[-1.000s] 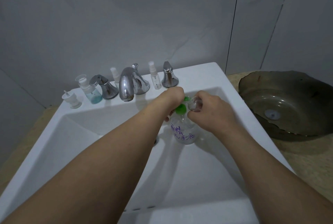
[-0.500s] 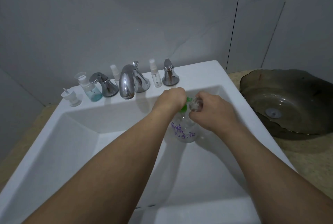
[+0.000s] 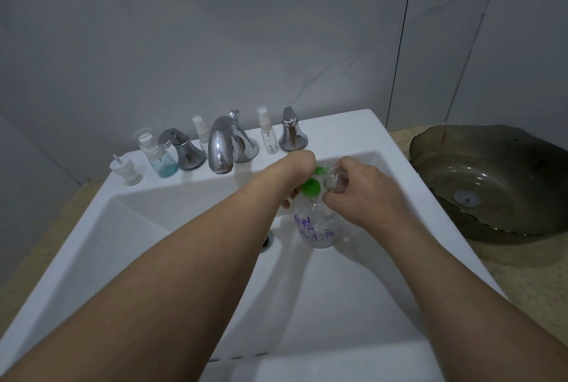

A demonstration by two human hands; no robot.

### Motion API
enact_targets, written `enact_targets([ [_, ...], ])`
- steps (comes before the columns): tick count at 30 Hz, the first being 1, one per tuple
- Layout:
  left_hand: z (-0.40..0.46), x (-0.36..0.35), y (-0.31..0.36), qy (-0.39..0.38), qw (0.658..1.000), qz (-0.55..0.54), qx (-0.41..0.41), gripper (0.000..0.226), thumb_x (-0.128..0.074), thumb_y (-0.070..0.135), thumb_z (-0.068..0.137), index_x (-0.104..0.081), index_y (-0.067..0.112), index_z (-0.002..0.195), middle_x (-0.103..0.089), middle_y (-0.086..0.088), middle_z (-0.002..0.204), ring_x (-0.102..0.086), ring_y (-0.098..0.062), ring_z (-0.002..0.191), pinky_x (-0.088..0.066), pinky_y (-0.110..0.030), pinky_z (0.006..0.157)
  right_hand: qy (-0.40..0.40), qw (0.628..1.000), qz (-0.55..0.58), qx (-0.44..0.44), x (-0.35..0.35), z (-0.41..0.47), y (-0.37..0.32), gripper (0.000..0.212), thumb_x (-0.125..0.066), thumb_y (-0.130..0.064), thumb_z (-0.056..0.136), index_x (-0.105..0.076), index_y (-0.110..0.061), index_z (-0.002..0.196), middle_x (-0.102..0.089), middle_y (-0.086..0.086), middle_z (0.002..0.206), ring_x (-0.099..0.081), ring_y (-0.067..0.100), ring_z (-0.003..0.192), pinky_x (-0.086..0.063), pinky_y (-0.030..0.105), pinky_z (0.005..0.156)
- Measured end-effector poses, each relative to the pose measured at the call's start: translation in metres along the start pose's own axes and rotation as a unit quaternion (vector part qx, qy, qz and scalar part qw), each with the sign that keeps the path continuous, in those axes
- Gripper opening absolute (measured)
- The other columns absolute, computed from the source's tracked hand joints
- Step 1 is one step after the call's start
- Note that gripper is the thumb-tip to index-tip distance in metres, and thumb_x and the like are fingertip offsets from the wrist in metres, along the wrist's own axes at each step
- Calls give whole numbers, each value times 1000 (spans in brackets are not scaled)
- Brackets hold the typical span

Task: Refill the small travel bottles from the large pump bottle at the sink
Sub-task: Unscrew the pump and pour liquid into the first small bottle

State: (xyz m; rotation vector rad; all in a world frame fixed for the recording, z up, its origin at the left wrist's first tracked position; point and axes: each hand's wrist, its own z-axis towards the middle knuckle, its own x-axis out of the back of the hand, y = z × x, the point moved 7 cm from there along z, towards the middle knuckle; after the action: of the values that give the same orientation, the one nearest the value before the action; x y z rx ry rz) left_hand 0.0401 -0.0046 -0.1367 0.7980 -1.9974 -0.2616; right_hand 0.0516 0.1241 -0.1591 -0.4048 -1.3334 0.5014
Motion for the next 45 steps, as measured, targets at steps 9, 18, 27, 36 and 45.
enact_targets([
  [9, 20, -7, 9, 78, 992, 44, -83, 31, -40, -2, 91, -60, -8, 116, -60, -26, 122, -59, -40, 111, -50, -42, 95, -7, 1000, -28, -1, -3, 0, 4, 28, -65, -36, 72, -53, -23, 95, -64, -3, 91, -59, 25, 86, -38, 29, 64],
  [18, 27, -3, 1, 81, 993, -9, -79, 35, -32, 2, 95, -57, -5, 119, -57, -26, 126, -57, -41, 113, -50, -46, 96, -13, 1000, -19, 5, -2, 0, 0, 31, -65, -35, 72, -55, -25, 99, -62, -5, 88, -60, 24, 86, -38, 28, 66],
  [27, 1, 1, -6, -5, 1000, -20, 7, 44, -28, 26, 95, -59, 3, 115, -62, -14, 114, -58, -31, 93, -29, -30, 49, -5, 1000, 3, 8, -1, 0, -1, 29, -66, -36, 72, -52, -26, 95, -63, -7, 88, -60, 23, 86, -39, 28, 66],
  [36, 14, -7, 5, 30, 999, -16, -37, 33, -32, 3, 91, -59, -8, 106, -61, -28, 110, -63, -44, 93, -57, -55, 71, -14, 1000, -14, 7, -4, 1, 2, 27, -64, -36, 73, -50, -25, 93, -58, -6, 86, -57, 23, 82, -36, 28, 65],
  [45, 18, -10, 8, 43, 996, 34, -64, 33, -35, -4, 91, -60, -8, 112, -60, -27, 119, -62, -42, 104, -55, -49, 87, -18, 999, -38, 3, -5, 2, 4, 29, -65, -38, 71, -49, -28, 94, -64, -2, 92, -59, 24, 83, -39, 28, 65],
])
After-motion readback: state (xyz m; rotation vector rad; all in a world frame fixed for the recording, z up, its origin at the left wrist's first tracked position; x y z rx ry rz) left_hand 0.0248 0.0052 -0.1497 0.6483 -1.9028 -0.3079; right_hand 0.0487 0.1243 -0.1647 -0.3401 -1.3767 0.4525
